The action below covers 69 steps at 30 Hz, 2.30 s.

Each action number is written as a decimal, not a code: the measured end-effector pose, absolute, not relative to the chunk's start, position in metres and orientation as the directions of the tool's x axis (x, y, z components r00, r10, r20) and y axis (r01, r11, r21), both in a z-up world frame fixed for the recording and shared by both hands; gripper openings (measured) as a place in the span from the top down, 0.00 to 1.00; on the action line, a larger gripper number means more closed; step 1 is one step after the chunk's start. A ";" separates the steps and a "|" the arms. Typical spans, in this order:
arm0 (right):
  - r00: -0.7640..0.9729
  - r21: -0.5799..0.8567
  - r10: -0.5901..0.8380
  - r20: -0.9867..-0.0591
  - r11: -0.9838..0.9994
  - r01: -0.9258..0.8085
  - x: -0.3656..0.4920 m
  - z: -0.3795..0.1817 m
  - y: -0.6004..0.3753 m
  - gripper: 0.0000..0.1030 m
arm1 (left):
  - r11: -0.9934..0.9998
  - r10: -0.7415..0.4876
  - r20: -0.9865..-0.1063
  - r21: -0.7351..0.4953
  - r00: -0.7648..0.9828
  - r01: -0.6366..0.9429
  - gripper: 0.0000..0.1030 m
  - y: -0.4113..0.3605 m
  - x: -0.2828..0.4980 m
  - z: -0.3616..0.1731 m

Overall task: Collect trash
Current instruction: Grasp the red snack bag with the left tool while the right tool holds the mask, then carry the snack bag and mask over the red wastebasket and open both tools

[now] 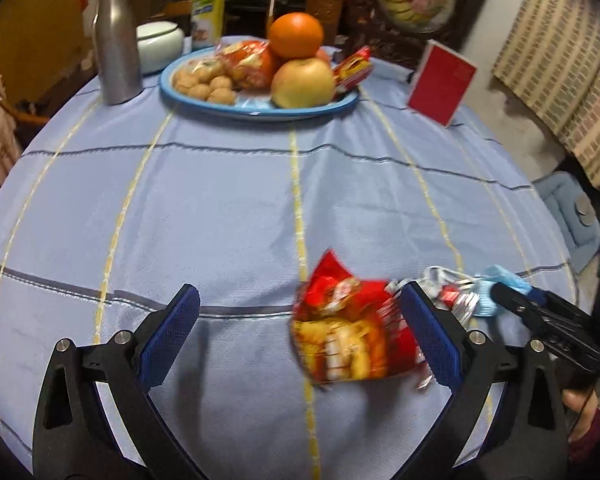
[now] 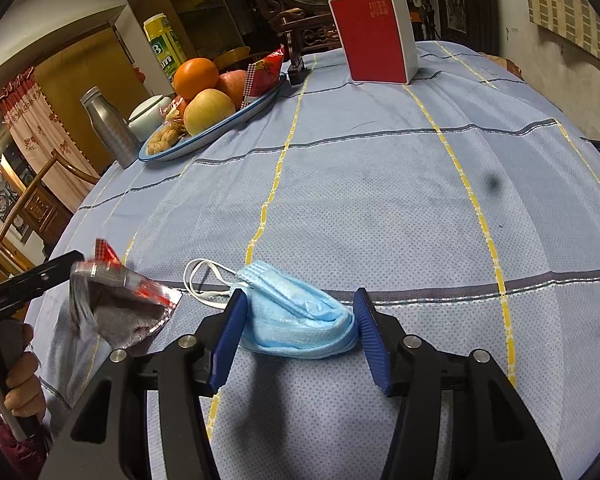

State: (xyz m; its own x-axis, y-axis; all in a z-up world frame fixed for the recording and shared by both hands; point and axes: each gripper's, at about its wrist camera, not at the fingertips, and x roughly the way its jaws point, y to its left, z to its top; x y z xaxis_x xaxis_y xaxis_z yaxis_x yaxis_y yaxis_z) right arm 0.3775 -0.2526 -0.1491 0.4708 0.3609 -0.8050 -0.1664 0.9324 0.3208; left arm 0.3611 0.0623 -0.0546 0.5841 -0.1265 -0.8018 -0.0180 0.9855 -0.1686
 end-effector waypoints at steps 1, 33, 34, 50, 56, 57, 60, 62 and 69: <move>0.470 0.323 0.362 -0.805 0.932 -0.166 0.377 -0.149 -0.253 0.46 | 0.986 -0.123 -0.810 -0.166 0.573 -0.023 0.06 0.063 0.363 -0.057; 0.471 0.360 0.382 -0.795 0.922 -0.140 0.381 -0.150 -0.263 0.54 | 0.880 -0.243 -0.830 0.028 0.501 0.474 0.06 -0.041 0.346 -0.081; 0.470 0.364 0.385 -0.794 0.921 -0.139 0.381 -0.150 -0.264 0.54 | 0.873 -0.252 -0.824 0.033 0.507 0.487 0.06 -0.044 0.343 -0.079; 0.462 0.388 0.401 -0.791 0.913 -0.127 0.381 -0.150 -0.267 0.53 | 0.829 -0.115 -0.781 0.265 0.614 0.493 0.05 -0.053 0.357 -0.092; 0.466 0.383 0.397 -0.791 0.915 -0.130 0.382 -0.150 -0.267 0.58 | 0.904 -0.145 -0.810 0.124 0.567 0.408 0.09 -0.029 0.388 -0.091; 0.465 0.385 0.399 -0.790 0.914 -0.130 0.382 -0.150 -0.267 0.59 | 0.920 -0.167 -0.811 0.076 0.561 0.384 0.12 -0.021 0.392 -0.089; 0.467 0.388 0.403 -0.787 0.912 -0.132 0.383 -0.151 -0.268 0.63 | 0.934 -0.203 -0.822 -0.001 0.532 0.356 0.41 -0.010 0.395 -0.089; 0.472 0.390 0.405 -0.783 0.911 -0.135 0.383 -0.149 -0.269 0.65 | 0.937 -0.204 -0.817 -0.004 0.540 0.348 0.58 -0.010 0.391 -0.085; 0.499 0.401 0.406 -0.766 0.908 -0.124 0.381 -0.145 -0.276 0.65 | 0.930 -0.275 -0.785 -0.072 0.554 0.359 0.63 -0.018 0.365 -0.064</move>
State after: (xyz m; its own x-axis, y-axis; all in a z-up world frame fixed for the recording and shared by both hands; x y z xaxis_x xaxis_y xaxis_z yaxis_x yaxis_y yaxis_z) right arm 0.3807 -0.2757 -0.1447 0.4989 0.4061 -0.7656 -0.1240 0.9078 0.4007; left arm 0.3653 -0.0178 -0.0644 0.5545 -0.2749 -0.7855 0.3592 0.9305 -0.0721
